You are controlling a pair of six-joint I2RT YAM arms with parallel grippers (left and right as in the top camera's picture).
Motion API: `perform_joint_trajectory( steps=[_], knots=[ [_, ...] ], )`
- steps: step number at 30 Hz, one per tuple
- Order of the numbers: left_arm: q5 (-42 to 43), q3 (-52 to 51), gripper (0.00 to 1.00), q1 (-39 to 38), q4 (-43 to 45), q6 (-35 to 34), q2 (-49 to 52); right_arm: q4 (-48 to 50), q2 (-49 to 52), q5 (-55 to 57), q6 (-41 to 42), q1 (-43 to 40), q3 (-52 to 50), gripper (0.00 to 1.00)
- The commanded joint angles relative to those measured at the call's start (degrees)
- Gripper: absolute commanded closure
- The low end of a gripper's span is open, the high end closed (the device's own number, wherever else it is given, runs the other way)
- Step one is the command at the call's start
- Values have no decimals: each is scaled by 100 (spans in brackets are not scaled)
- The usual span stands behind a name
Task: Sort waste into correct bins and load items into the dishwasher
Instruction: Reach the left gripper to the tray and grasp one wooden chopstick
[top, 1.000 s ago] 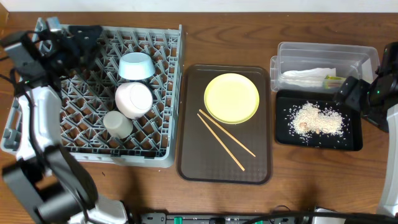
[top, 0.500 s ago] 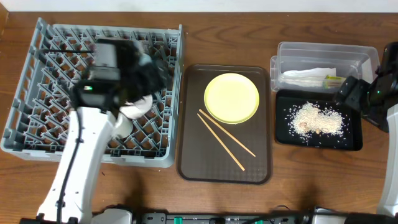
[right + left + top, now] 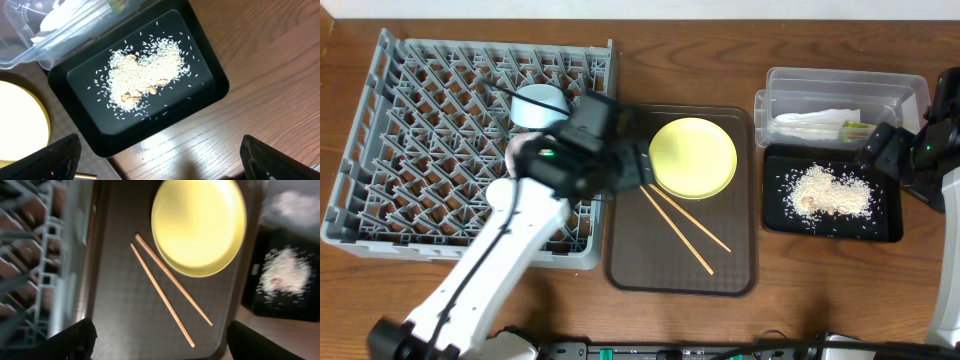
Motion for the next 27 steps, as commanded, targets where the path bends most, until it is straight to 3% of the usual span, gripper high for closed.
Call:
perform_joint_trajectory(
  steps=[1, 10, 23, 27],
  knots=[
    [-433, -81, 14, -511, -31, -977, 518, -7, -28, -2, -74, -24, 46, 1],
    [-428, -81, 14, -1279, 59, -2140, 1939, -2, -28, -149, -138, -24, 46, 1],
    [-251, -85, 14, -1711, 485, -2218, 3047, 0, -28, -149, -138, -24, 46, 1],
    [-188, -85, 30, -1770, 485, -2240, 3139, 0, -28, -149, -138, -24, 46, 1]
  ],
)
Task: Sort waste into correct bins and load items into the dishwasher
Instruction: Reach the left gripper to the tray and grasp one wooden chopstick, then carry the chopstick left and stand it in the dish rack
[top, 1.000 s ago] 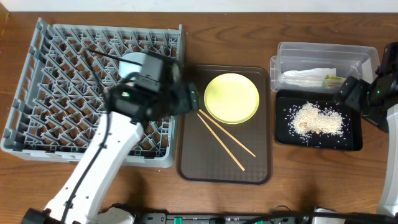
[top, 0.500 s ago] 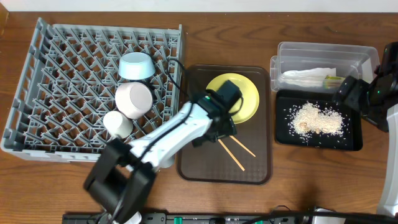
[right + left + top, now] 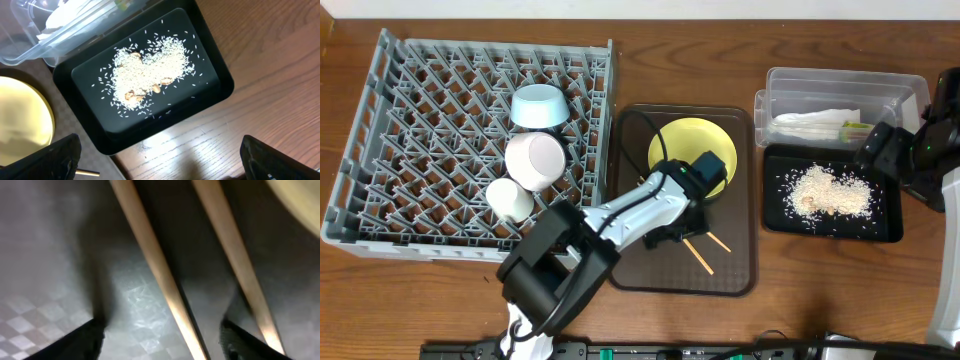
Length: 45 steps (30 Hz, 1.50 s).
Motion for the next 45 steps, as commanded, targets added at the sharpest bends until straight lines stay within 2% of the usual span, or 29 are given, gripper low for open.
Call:
perform_joint_trajectory(
  steps=[1, 3, 7, 11, 16, 17, 23, 24, 35, 40, 41, 45],
  knots=[
    [70, -33, 36, -55, 4, -68, 173, 0, -28, -22, -92, -24, 46, 1],
    [68, -33, 46, -52, 0, -66, 170, 0, -28, -22, -92, -24, 46, 1],
    [70, -33, 53, -52, -24, -63, 170, 0, -28, -22, -92, -24, 46, 1],
    [90, -33, 54, -48, -85, -63, 170, 7, -28, -22, -92, -24, 46, 1],
    [90, -33, 67, -42, -85, -63, 170, -4, -28, -22, -92, -24, 46, 1],
    [92, -33, 73, -42, -87, -63, 170, -4, -28, -22, -92, -24, 46, 1],
    [90, -33, 81, -42, -90, -61, 170, -7, -28, -22, -92, -24, 46, 1],
    [90, -33, 86, -42, -90, -61, 170, -7, -28, -22, -92, -24, 46, 1],
    [87, -31, 92, 129, -168, -28, 87, -7, -28, -22, -111, -24, 46, 1],
    [-9, -15, 92, 483, -170, 684, -328, -7, -28, -22, -111, -24, 46, 1],
    [-114, -13, 92, 667, -166, 1080, -636, -7, -28, -22, -109, -24, 46, 1],
    [-382, -11, 92, 1047, -151, 1832, -1384, -4, -28, -22, -109, -24, 46, 1]
  ],
)
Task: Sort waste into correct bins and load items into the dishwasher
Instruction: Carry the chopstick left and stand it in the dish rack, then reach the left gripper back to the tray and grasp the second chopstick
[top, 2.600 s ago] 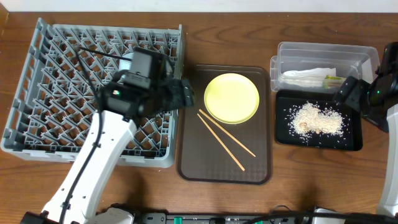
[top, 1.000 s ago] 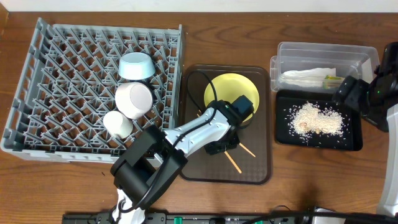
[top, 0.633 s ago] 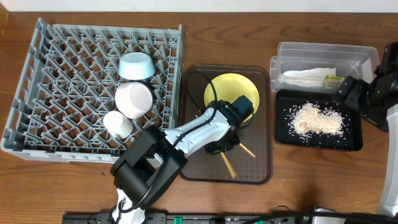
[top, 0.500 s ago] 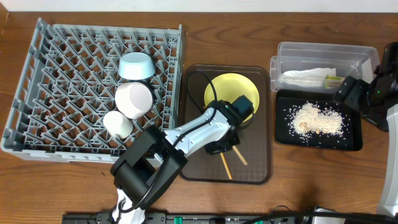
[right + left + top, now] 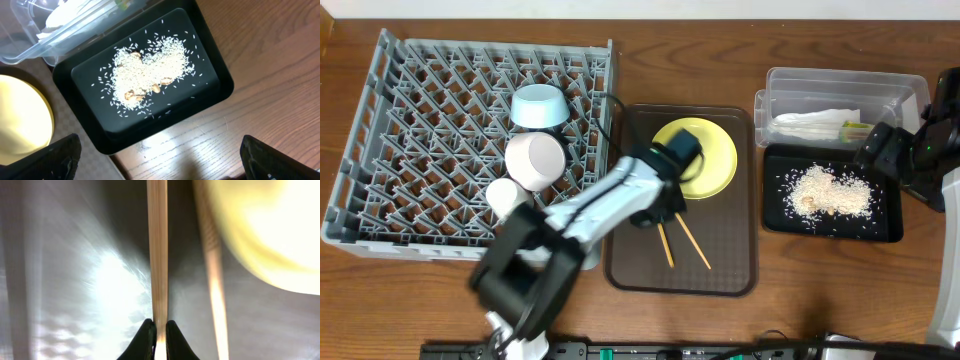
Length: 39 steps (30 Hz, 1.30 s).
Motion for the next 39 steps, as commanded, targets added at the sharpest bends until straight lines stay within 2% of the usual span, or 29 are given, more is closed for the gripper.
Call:
perform_joint_trajectory(
  steps=[1, 2, 3, 8, 11, 22, 24, 26, 27, 31, 33, 35, 37, 39],
  knots=[
    [-352, 22, 92, 323, 4, 1132, -872, -4, -28, -22, -66, -24, 46, 1],
    [-363, 22, 92, 391, 15, 1368, -1014, -4, -28, -22, -66, -24, 46, 1],
    [-485, 22, 92, 667, -24, 2371, -1567, -4, -28, -24, -68, -24, 46, 1],
    [-1051, 22, 92, 1123, -120, 3534, -2170, -4, -28, -24, -66, -24, 46, 1],
    [-1572, 20, 92, 1384, -105, 3768, -2227, -4, -28, -24, -66, -24, 46, 1],
    [-1692, 2, 91, 1941, 192, 3779, -1460, -4, -28, -26, -66, -24, 46, 1],
    [-1692, 2, 85, 1982, 216, 3779, -1316, -7, -28, -26, -68, -24, 46, 1],
    [-1692, 2, 72, 1991, 219, 3779, -1237, -4, -28, -26, -68, -24, 46, 1],
    [-1692, 2, 60, 1991, 238, 3779, -1228, -4, -28, -24, -68, -24, 46, 1],
    [-1606, 55, 55, 1989, 262, 3777, -1390, -4, -28, -24, -68, -24, 46, 1],
    [-1185, 79, 54, 1974, 251, 3773, -1589, -4, -28, -24, -68, -24, 46, 1],
    [-354, 79, 53, 1974, 247, 3565, -1794, -4, -28, -24, -66, -24, 46, 1],
    [450, 79, 53, 1930, 229, 3110, -1899, -2, -28, -26, -66, -24, 46, 1],
    [756, 55, 52, 1781, 170, 2568, -1880, -2, -28, -26, -66, -24, 46, 1]
  ],
)
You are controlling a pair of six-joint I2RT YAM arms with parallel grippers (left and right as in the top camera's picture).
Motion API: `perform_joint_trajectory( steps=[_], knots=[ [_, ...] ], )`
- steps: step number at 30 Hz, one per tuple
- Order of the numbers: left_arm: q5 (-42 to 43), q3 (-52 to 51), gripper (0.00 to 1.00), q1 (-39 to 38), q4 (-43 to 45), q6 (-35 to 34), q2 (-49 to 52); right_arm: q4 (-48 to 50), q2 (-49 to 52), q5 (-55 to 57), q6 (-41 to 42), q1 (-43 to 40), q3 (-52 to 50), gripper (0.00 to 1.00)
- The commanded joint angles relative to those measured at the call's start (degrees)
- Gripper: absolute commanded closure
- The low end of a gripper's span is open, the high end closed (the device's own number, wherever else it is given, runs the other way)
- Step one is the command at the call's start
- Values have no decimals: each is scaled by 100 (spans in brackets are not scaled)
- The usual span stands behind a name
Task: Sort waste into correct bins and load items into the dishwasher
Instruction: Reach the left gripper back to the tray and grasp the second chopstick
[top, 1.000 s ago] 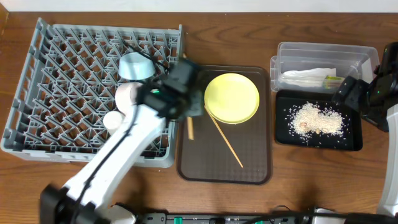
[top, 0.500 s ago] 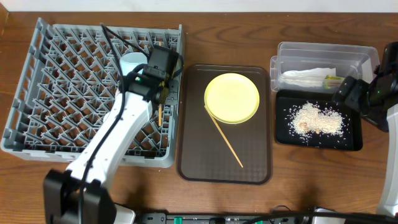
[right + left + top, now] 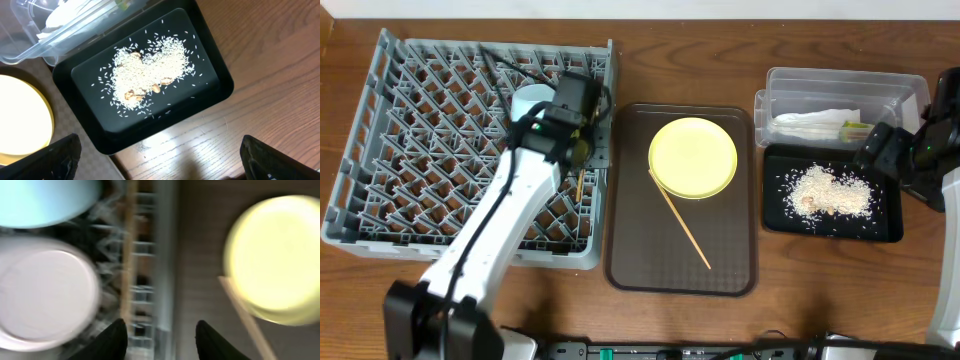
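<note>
My left gripper hangs open over the right edge of the grey dish rack; in the overhead view the left gripper sits above that edge. One wooden chopstick lies in the rack between the grid bars, free of the fingers. The other chopstick lies on the brown tray beside the yellow plate. The left wrist view is blurred. My right gripper stands open above the black bin of rice, holding nothing.
A light blue bowl and a white cup sit in the rack to the left of the chopstick. A clear bin with white paper waste stands behind the black rice bin at the right.
My left gripper was shut on a chopstick over the brown tray. Now it is open over the rack's right edge and that chopstick lies in the rack. The right arm has not moved.
Two chopsticks lay on the tray beside the plate with my left gripper open above them. Then the gripper was down at the chopsticks, then shut on one and raised. Now that one lies in the rack, and one remains on the tray.
</note>
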Motion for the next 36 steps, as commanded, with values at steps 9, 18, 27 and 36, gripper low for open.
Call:
perform_joint_trajectory(
  steps=[9, 18, 27, 36],
  knots=[
    [671, -304, 52, -1338, -70, -2341, 503, -2, -28, -26, -66, -22, 46, 1],
    [632, -304, 52, -2256, 323, -2852, 1519, -2, -28, -26, -66, -22, 46, 1],
    [179, -304, 52, -2511, 638, -2850, 2251, 7, -28, -129, -66, -22, 46, 1],
    [184, -304, 62, -2509, 448, -2852, 2470, 17, -28, -129, -68, -22, 46, 1]
  ],
)
